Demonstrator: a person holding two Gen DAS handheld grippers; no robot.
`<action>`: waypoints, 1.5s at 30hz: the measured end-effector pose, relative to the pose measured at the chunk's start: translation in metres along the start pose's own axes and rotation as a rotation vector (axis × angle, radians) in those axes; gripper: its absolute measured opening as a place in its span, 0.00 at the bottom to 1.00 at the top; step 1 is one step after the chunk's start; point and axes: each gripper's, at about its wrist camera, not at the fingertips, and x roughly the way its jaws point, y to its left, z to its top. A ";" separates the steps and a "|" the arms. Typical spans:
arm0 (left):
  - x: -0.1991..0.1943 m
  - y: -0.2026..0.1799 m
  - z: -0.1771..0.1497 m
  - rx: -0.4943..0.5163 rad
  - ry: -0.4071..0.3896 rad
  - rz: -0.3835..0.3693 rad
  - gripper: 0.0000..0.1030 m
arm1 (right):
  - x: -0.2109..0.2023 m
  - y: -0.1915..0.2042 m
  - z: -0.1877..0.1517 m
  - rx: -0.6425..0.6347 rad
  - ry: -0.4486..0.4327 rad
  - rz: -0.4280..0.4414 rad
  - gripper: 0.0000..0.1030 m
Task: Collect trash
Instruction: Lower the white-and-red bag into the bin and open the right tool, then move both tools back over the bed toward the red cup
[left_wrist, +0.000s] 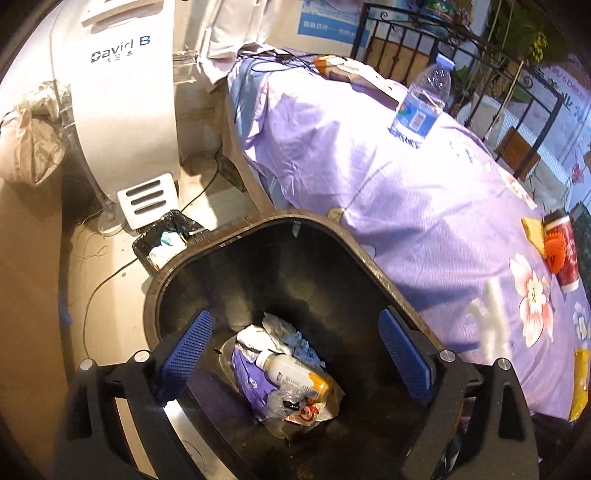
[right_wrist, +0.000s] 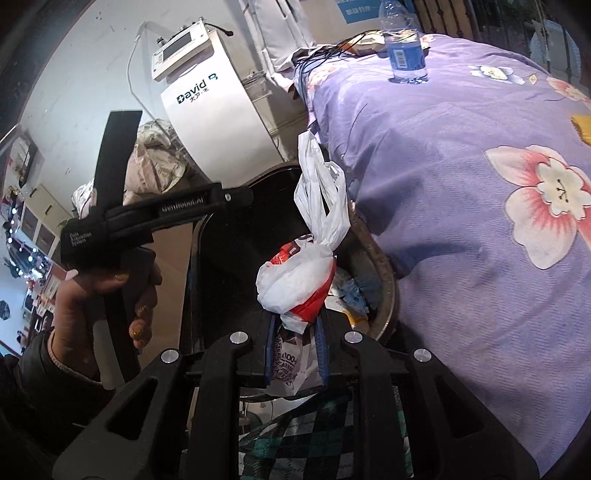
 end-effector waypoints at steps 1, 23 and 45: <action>-0.002 0.002 0.002 -0.006 -0.008 0.002 0.87 | 0.006 0.003 0.001 -0.012 0.011 0.002 0.18; -0.016 0.024 0.018 -0.069 -0.066 0.030 0.89 | 0.061 0.024 0.004 -0.096 0.122 0.037 0.61; -0.015 -0.060 0.014 0.126 -0.062 -0.096 0.90 | -0.029 -0.020 0.016 0.008 -0.127 -0.034 0.77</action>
